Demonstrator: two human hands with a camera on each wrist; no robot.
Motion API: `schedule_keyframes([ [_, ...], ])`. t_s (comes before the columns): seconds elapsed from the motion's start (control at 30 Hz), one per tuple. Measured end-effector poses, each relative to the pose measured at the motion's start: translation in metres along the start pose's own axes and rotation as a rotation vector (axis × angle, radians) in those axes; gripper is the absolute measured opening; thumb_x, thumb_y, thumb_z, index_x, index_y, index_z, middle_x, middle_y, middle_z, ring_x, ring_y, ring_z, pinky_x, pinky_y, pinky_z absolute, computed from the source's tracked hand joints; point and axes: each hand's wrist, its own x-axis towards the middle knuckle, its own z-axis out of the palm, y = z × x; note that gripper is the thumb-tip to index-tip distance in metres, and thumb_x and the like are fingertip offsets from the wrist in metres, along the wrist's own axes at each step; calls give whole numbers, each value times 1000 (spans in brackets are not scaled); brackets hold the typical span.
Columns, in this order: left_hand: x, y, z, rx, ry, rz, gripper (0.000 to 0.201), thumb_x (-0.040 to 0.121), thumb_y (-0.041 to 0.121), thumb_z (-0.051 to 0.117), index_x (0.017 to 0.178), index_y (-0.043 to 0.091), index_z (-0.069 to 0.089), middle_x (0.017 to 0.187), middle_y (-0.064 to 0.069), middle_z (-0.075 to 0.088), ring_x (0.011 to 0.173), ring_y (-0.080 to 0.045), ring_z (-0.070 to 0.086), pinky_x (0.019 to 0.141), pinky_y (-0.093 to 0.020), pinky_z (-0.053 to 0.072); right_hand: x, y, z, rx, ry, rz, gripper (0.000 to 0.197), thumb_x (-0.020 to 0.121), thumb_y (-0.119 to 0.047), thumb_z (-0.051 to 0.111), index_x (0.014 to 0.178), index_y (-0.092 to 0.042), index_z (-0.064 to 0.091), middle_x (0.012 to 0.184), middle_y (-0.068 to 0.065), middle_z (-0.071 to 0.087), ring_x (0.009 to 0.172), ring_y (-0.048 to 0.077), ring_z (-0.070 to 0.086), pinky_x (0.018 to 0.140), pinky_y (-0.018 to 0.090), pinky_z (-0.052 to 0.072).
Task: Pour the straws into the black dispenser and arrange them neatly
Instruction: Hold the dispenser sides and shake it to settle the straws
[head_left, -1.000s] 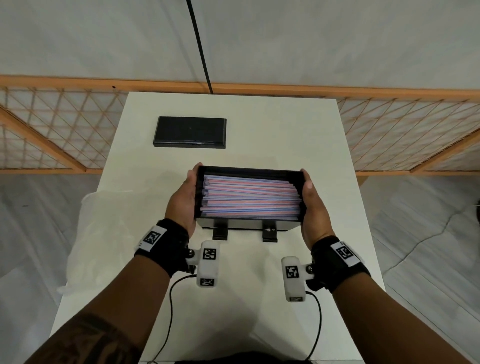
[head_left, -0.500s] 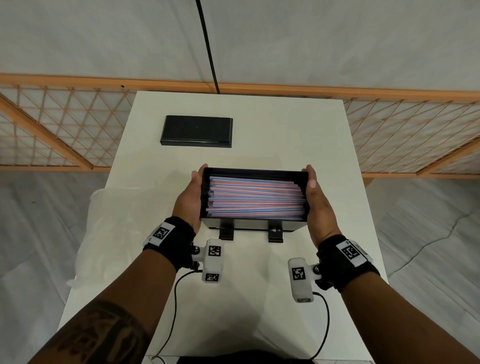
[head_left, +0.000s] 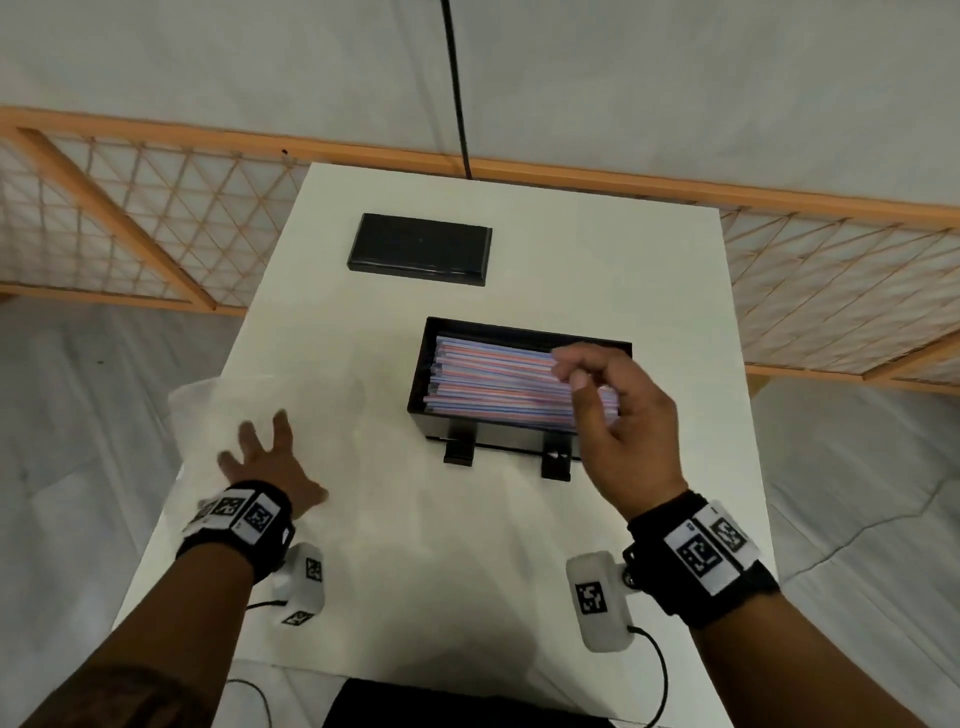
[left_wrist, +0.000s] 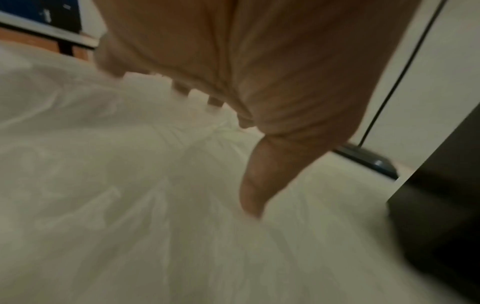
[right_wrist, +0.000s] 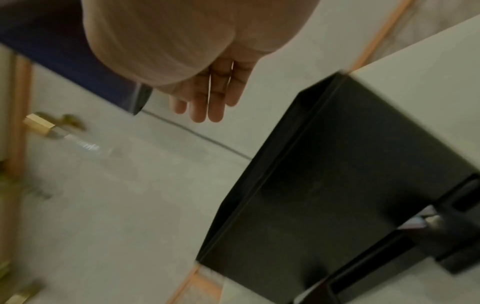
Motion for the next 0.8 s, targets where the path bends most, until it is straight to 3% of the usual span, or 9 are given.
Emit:
schedule_keyframes([
  [0.17,11,-9,23,-169,117,265,55,87,3,59,140,17,55,134,-12,56,122,-28,55,102,-25,39,-16,-23,60,-63,-517,-174,39,98,-11,60,135,-20,58,134,-4,54,112,7,57,89,20,52],
  [0.23,11,-8,20,-216,203,328,39,89,6,59,126,16,65,130,-11,58,120,-28,56,99,-24,38,-21,-28,91,-118,-691,-179,52,97,-23,64,146,-25,45,145,-5,43,114,9,55,91,28,54],
  [0.4,19,-34,31,74,-114,388,137,59,79,72,155,37,-15,163,-1,-23,151,-33,-12,118,-59,15,-29,-33,163,-290,-917,-81,82,91,-38,72,157,-30,23,159,-7,24,120,19,56,96,38,53],
  [0.47,25,-52,44,120,-126,512,141,60,71,78,149,42,-28,156,7,-39,147,-24,-27,116,-64,12,-37,-29,185,-328,-953,-27,88,89,-41,74,158,-31,20,160,-10,21,125,19,54,100,37,51],
  [0.53,31,-64,50,30,-9,606,109,82,50,72,156,42,-8,162,12,-22,149,-16,-15,119,-54,15,-45,-21,207,-388,-1010,27,98,85,-45,77,159,-31,14,162,-9,16,137,18,43,108,33,45],
  [0.6,40,-78,43,-110,125,609,54,98,28,55,150,27,39,159,2,29,145,-19,30,114,-33,30,-52,-17,226,-454,-1058,57,115,77,-56,80,161,-31,5,165,-8,7,149,18,24,118,34,33],
  [0.67,41,-92,26,-290,214,575,21,98,20,49,113,21,64,118,-1,64,113,-25,59,86,-28,43,-52,-16,243,-500,-1040,74,126,68,-72,77,160,-38,-3,166,-8,0,154,17,9,122,43,24],
  [0.73,34,-104,0,-777,148,522,15,98,15,52,91,26,61,94,3,67,92,-24,63,72,-25,44,-45,-23,262,-374,-985,134,120,66,-77,73,157,-46,2,165,-11,6,153,15,14,120,49,27],
  [0.8,19,-116,-29,-1522,-178,499,12,101,10,50,105,12,62,107,-12,64,99,-28,60,84,-34,49,-35,-34,282,-53,-902,272,97,76,-65,74,155,-42,24,157,-11,33,143,12,38,114,51,39],
])
